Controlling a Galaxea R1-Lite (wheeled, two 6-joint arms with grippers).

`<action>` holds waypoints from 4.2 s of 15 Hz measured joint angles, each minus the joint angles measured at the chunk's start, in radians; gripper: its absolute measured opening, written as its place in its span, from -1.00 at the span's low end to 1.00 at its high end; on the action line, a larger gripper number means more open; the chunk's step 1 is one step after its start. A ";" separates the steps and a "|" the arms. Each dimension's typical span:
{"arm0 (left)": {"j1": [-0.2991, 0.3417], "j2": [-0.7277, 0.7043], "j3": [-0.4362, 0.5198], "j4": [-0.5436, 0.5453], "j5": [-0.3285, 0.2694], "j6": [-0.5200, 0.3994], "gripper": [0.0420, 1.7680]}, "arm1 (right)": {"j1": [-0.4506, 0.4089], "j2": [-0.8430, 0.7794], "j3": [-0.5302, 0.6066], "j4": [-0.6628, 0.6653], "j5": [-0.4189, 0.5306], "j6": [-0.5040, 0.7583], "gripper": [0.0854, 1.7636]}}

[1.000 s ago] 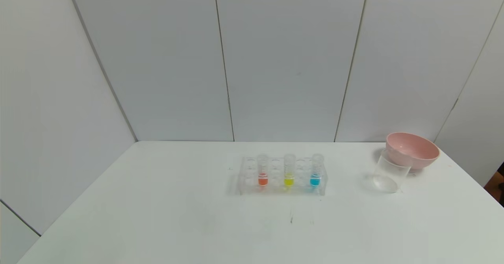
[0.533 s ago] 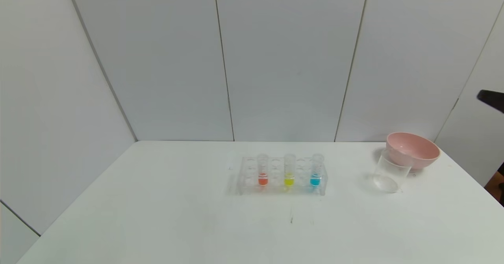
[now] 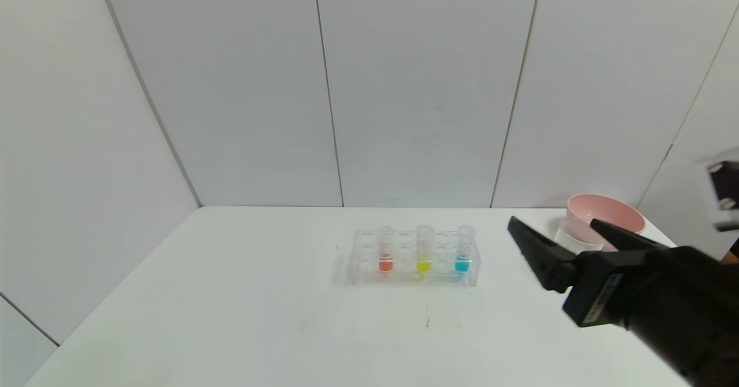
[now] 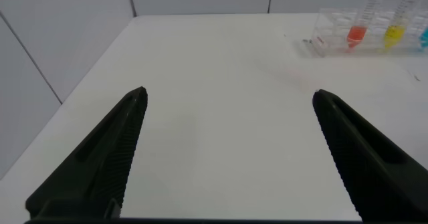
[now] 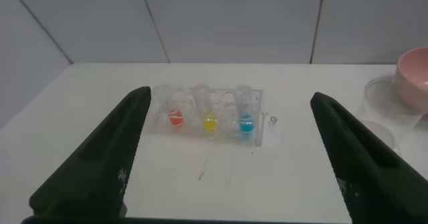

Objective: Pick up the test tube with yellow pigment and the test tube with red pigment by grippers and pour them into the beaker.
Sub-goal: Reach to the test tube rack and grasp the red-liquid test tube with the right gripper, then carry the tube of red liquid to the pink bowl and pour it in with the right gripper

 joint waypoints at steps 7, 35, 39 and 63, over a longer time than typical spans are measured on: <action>0.000 0.000 0.000 0.000 0.000 0.000 1.00 | 0.189 0.405 -0.016 -0.245 -0.167 -0.004 0.94; 0.000 0.000 0.000 0.000 0.000 0.000 1.00 | -0.087 1.099 -0.744 -0.240 -0.059 -0.072 0.94; 0.000 0.000 0.000 0.000 0.000 0.000 1.00 | -0.116 1.111 -0.768 -0.202 -0.054 -0.071 0.24; 0.000 0.000 0.000 -0.001 0.000 0.000 1.00 | -0.125 1.027 -0.813 -0.215 -0.037 -0.219 -0.49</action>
